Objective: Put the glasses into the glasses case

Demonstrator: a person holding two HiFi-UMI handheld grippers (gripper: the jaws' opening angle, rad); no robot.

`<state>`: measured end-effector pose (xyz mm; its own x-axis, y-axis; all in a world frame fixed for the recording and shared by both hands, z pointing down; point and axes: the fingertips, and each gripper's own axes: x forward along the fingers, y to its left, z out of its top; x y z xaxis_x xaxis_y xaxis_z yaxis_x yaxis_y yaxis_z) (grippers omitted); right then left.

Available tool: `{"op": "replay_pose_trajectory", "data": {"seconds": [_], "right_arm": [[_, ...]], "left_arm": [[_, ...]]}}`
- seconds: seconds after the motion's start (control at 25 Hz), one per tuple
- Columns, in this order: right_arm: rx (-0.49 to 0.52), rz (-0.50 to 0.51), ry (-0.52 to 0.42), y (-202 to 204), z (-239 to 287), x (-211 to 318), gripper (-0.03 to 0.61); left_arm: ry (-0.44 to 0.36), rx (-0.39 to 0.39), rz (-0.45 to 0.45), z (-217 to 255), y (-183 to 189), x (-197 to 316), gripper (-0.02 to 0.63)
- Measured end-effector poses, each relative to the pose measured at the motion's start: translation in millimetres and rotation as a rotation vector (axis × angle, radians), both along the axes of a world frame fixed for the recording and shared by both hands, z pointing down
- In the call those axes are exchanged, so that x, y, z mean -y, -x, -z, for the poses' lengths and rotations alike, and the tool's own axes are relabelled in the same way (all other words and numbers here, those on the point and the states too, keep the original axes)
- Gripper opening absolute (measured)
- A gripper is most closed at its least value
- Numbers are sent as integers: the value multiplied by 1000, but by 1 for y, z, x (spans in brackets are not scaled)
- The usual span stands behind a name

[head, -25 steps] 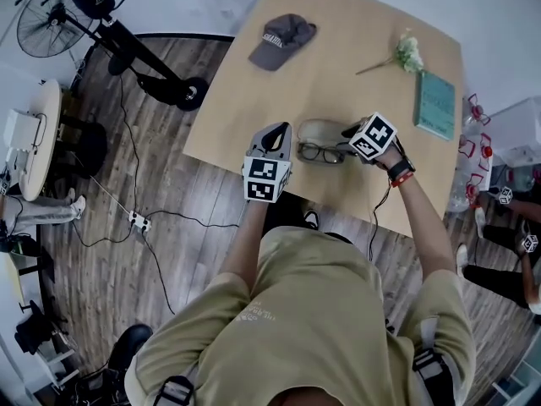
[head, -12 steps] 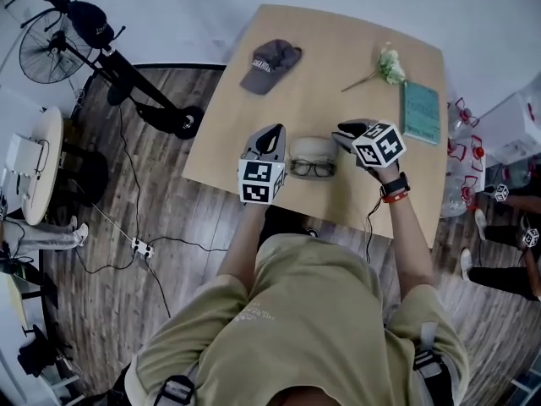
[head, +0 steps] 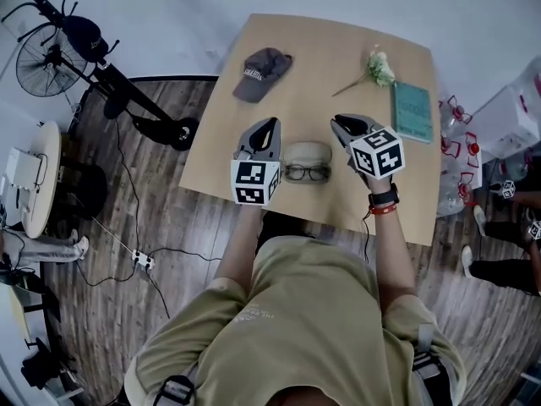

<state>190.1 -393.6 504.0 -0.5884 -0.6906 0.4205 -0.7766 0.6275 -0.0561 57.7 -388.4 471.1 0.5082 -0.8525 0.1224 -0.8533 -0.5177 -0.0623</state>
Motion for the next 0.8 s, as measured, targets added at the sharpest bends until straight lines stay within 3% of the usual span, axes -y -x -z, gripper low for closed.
{"op": "replay_pose_trajectory", "data": {"seconds": [0.28, 0.8], "right_arm": [[112, -118, -63, -5, 20, -3, 34], [197, -387, -203, -33, 39, -1, 15]], "left_arm": [[-1, -18, 0, 9, -8, -6, 21], [14, -47, 38, 9, 5, 1, 21]]}}
